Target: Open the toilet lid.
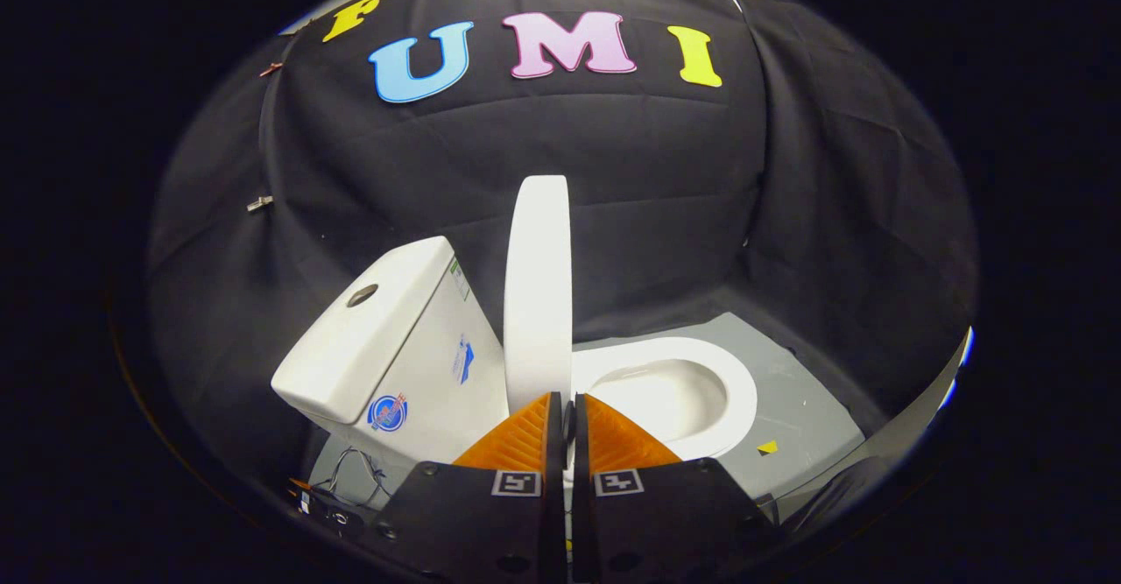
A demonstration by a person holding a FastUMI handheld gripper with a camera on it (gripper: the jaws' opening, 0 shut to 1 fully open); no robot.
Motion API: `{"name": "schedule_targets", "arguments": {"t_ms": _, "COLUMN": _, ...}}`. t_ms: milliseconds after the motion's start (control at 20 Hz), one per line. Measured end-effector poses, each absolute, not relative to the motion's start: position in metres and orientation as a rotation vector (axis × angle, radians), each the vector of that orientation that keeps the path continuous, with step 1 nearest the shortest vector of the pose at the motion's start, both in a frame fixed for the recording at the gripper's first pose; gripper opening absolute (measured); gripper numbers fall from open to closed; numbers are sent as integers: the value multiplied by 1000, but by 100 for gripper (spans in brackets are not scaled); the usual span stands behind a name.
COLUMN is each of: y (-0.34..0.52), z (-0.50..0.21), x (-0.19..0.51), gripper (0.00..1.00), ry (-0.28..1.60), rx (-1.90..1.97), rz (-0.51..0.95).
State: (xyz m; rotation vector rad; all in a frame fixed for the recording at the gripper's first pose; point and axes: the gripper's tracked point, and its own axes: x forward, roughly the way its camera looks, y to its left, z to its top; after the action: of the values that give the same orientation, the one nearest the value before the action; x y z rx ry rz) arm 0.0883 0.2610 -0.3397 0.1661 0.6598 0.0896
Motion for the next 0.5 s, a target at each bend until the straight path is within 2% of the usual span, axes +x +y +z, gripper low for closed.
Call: {"name": "schedule_targets", "arguments": {"t_ms": 500, "y": 334, "z": -328, "x": 85, "gripper": 9, "ry": 623, "rx": 66, "rz": 181}}
